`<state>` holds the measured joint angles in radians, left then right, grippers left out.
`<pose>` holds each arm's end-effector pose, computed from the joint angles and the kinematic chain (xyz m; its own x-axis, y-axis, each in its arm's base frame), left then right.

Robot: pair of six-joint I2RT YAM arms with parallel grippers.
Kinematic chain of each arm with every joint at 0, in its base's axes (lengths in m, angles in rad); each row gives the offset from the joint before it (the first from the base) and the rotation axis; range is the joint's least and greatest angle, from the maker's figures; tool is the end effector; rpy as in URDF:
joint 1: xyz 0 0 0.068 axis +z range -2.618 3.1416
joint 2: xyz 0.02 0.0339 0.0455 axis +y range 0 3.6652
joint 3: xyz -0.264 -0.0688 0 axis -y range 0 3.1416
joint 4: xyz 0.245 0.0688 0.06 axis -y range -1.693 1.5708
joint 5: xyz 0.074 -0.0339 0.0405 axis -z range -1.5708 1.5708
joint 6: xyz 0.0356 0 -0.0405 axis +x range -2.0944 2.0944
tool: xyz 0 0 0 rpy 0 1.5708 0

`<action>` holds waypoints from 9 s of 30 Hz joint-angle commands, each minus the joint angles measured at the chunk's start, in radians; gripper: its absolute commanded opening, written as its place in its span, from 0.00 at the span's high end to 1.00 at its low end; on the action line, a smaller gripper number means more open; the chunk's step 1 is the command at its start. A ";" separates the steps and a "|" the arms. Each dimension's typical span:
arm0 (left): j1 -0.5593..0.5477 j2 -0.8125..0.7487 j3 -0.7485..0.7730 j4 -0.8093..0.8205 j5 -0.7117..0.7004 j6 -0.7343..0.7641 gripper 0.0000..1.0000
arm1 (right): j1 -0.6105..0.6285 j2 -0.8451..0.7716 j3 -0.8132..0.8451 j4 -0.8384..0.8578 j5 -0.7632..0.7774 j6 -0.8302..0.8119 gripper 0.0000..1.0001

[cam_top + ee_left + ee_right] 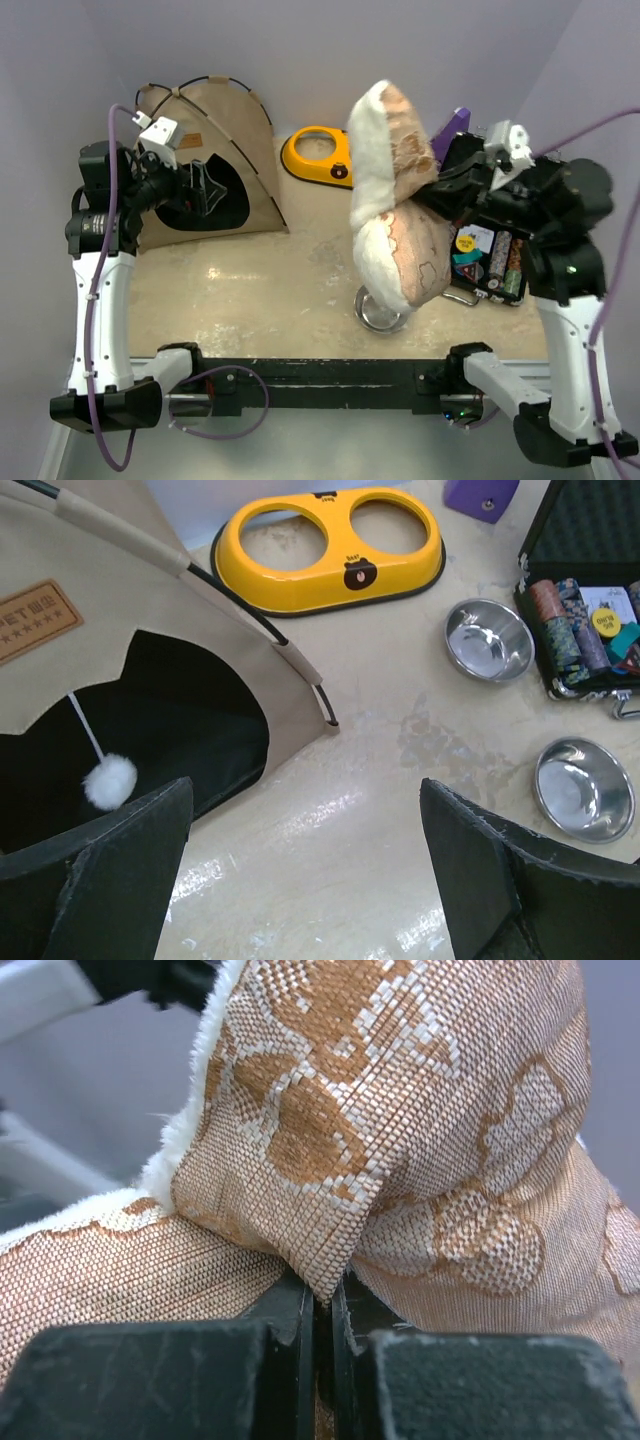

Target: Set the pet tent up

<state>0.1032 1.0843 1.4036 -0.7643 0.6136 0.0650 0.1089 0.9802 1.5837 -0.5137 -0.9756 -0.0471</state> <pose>0.2044 0.0006 0.4364 -0.3992 0.0121 -0.9168 0.4596 0.8678 -0.1887 0.1302 0.0439 0.5297 0.1305 -0.0123 -0.9914 -0.8756 0.4677 -0.1211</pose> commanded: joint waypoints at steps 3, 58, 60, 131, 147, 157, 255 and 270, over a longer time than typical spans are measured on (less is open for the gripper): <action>-0.002 -0.024 0.048 0.048 -0.099 -0.034 0.00 | 0.294 0.141 -0.368 0.695 -0.195 0.589 1.00; -0.033 -0.264 -1.024 0.546 0.244 -0.892 0.00 | -0.149 0.824 -0.061 -0.446 0.256 -0.373 0.01; -0.075 -0.244 -1.081 0.717 0.226 -0.971 0.00 | -0.155 0.857 -0.004 -0.485 0.252 -0.373 0.02; 0.440 0.267 -0.301 -0.017 0.100 -0.108 1.00 | 0.868 1.480 0.800 0.463 0.727 0.412 0.84; 0.257 0.442 -0.151 0.259 0.020 -0.215 1.00 | 0.770 1.271 0.423 0.693 0.704 0.245 0.21; 0.263 0.396 -0.084 0.151 -0.141 -0.070 0.60 | 0.752 1.072 0.271 0.515 0.538 0.119 0.02; 0.118 0.103 -0.460 0.476 0.027 0.387 0.31 | 0.822 0.911 0.095 0.615 0.763 -0.165 0.10; -0.141 0.578 -0.368 0.847 -0.169 0.257 0.48 | 0.394 0.704 -0.057 0.537 0.469 0.039 0.01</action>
<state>0.0238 1.5375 0.9497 -0.1051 0.5156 0.3874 0.5617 1.7817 1.5505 0.0360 -0.4412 -0.0532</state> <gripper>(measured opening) 0.549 0.985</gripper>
